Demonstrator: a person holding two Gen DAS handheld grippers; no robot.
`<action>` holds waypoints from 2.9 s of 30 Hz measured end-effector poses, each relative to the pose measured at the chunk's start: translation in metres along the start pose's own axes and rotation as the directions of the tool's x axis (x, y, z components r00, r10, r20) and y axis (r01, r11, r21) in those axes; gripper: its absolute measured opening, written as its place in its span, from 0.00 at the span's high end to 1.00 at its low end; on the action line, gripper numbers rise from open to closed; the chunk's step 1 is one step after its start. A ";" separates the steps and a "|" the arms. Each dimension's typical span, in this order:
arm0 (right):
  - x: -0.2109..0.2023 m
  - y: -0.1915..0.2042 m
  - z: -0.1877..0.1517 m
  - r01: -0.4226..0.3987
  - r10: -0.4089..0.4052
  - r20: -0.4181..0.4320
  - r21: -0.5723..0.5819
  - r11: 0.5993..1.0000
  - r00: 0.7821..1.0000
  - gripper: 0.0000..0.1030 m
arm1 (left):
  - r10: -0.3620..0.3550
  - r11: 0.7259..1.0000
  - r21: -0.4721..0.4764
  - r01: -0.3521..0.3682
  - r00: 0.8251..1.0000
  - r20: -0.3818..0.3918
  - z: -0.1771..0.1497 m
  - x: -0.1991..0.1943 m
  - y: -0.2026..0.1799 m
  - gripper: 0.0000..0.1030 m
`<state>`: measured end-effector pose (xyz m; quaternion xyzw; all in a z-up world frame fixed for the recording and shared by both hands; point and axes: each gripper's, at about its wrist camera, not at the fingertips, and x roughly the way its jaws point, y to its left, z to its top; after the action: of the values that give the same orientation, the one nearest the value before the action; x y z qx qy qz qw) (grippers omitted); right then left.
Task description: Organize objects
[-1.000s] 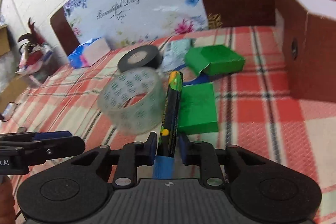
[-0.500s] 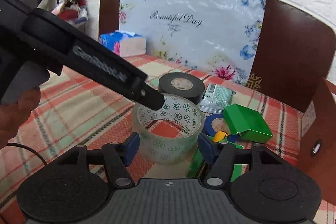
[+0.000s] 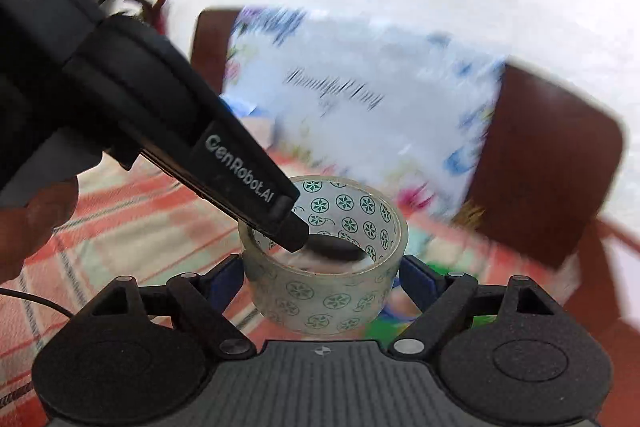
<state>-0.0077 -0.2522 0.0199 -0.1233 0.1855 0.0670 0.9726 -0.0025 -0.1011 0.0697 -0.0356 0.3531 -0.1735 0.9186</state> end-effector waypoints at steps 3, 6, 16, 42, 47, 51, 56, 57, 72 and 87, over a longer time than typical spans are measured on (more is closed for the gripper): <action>-0.023 -0.031 0.007 0.093 -0.094 0.049 0.025 0.995 0.994 0.19 | -0.059 0.997 0.054 0.057 0.997 0.039 0.023 0.000 -0.035 0.73; -0.049 -0.071 0.006 0.196 -0.201 0.083 0.063 0.979 0.976 0.18 | -0.123 0.986 0.125 0.114 0.990 0.070 0.045 0.006 -0.084 0.73; -0.069 -0.209 -0.045 0.372 -0.384 0.009 0.225 0.901 0.923 0.19 | -0.231 0.935 0.288 0.208 0.972 0.048 0.075 0.092 -0.232 0.53; -0.144 -0.194 -0.069 0.409 -0.442 -0.034 0.450 0.794 0.896 0.20 | -0.013 0.948 0.318 -0.023 0.994 0.110 0.022 0.022 -0.224 0.34; -0.175 -0.181 -0.070 0.364 -0.401 -0.048 0.529 0.767 0.915 0.20 | 0.036 0.950 0.304 -0.064 0.995 0.096 0.002 0.000 -0.206 0.34; -0.193 -0.173 -0.071 0.302 -0.344 -0.046 0.598 0.742 0.938 0.20 | 0.064 0.957 0.276 -0.088 0.993 0.095 -0.012 -0.017 -0.191 0.34; -0.206 -0.160 -0.070 0.262 -0.307 -0.045 0.645 0.718 0.951 0.20 | 0.095 0.956 0.268 -0.123 0.989 0.115 -0.029 -0.035 -0.179 0.30; -0.209 -0.157 -0.069 0.259 -0.305 -0.044 0.647 0.717 0.951 0.20 | 0.100 0.955 0.268 -0.129 0.988 0.119 -0.032 -0.038 -0.178 0.30; -0.234 -0.119 -0.054 0.254 -0.318 -0.012 0.629 0.735 0.948 0.20 | 0.111 0.948 0.280 -0.153 0.981 0.160 -0.058 -0.072 -0.165 0.25; -0.230 -0.111 -0.053 0.246 -0.301 -0.014 0.613 0.750 0.953 0.20 | 0.124 0.944 0.283 -0.169 0.977 0.171 -0.071 -0.077 -0.157 0.21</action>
<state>-0.2187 -0.3923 0.0825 0.1731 0.1351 -0.1342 0.9663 -0.1488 -0.2177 0.0956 0.1157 0.2542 -0.1522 0.9481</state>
